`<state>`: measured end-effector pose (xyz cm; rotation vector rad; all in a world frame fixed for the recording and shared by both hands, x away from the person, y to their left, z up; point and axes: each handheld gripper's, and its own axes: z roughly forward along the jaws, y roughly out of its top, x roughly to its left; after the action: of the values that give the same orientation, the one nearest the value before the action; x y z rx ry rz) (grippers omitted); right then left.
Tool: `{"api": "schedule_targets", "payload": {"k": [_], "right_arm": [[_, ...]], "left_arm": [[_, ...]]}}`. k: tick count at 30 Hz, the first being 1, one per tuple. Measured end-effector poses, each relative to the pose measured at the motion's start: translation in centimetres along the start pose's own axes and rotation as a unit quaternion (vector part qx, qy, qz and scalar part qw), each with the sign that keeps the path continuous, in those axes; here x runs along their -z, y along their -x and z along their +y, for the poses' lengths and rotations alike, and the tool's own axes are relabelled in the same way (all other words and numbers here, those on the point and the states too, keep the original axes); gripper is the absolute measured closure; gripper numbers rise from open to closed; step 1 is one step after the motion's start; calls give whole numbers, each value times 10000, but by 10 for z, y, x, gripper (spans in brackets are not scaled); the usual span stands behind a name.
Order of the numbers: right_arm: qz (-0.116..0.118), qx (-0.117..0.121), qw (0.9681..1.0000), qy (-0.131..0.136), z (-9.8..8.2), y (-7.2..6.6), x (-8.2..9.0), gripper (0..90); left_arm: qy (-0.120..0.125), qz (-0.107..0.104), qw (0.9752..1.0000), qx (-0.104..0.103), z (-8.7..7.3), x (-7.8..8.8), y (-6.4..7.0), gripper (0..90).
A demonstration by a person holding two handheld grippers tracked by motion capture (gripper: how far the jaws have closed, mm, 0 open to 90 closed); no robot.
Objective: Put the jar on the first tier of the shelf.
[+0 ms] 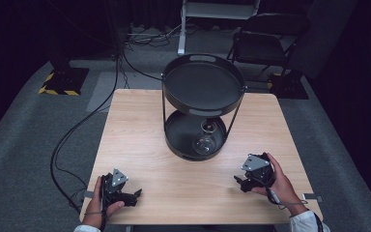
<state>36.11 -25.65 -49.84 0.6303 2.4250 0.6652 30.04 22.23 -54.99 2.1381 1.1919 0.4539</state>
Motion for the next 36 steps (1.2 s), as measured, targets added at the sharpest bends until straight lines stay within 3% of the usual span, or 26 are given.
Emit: {"api": "schedule_targets", "payload": {"k": [8,27,36], "right_arm": [[55,-36,9999,-156,-18,-2,-3,35],[55,-414,9988,-275,-55,1,-2,34],[272,-979,9948,-79,-80,10,5,1]], "left_arm": [[1,-2,10000,5,0,0,0,0],[2,-2,10000,6,0,0,0,0],[2,-3,10000,5,0,0,0,0]]}}
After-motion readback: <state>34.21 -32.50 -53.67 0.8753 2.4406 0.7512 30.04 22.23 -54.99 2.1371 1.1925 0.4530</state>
